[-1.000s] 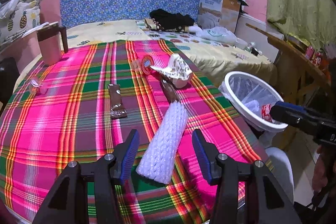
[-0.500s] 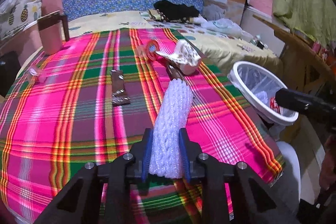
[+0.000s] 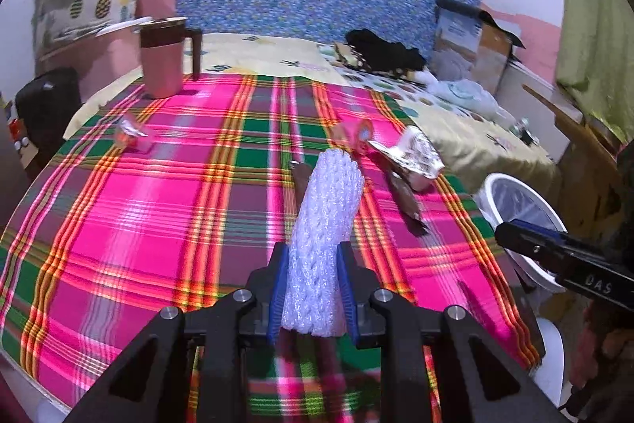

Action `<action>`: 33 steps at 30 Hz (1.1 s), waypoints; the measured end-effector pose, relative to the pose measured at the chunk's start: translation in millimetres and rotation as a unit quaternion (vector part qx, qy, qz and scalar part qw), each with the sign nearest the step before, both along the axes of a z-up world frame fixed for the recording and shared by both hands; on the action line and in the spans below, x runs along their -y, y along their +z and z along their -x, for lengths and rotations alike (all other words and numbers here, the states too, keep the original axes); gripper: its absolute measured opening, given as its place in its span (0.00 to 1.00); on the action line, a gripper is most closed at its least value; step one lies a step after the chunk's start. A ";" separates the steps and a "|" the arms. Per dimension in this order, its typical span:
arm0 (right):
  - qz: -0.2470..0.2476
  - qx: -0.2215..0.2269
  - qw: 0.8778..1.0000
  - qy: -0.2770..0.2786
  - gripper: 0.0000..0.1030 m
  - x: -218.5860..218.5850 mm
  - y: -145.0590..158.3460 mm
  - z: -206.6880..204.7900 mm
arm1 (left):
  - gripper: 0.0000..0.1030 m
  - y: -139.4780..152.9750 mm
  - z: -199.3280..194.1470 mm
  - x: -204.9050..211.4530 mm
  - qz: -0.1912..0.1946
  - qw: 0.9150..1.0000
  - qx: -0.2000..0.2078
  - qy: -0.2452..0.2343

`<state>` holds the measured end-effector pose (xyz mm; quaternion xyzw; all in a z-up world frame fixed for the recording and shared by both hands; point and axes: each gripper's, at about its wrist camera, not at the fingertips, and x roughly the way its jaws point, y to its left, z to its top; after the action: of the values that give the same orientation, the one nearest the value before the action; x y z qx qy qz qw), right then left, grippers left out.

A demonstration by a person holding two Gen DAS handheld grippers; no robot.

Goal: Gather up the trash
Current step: 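Grasp the brown snack wrapper with the right gripper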

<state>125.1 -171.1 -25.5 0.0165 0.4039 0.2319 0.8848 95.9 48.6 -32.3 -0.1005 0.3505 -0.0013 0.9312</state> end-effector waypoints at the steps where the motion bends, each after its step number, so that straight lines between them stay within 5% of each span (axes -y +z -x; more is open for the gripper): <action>1: 0.001 -0.002 1.000 0.001 0.37 -3.4 -1.7 -4.0 | 0.24 -0.4 -0.7 -4.3 0.001 1.000 0.000 0.006; 16: 0.030 -0.028 0.999 0.008 0.35 -42.6 -25.7 -42.9 | 0.25 -24.7 -18.7 -42.3 0.005 0.998 -0.028 0.061; 19: 0.042 -0.032 0.999 0.010 0.26 -48.6 -30.0 -47.3 | 0.25 -29.5 -22.6 -42.5 0.004 0.998 -0.036 0.056; 33: 0.041 -0.014 0.999 0.028 0.23 -41.4 -17.3 -22.3 | 0.25 -30.4 -20.3 -34.3 -0.014 0.998 -0.043 0.050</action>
<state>147.5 -129.7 -42.8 -0.0274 0.4259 0.2392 0.8721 116.2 83.0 -62.7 -0.1050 0.3849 0.0543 0.9153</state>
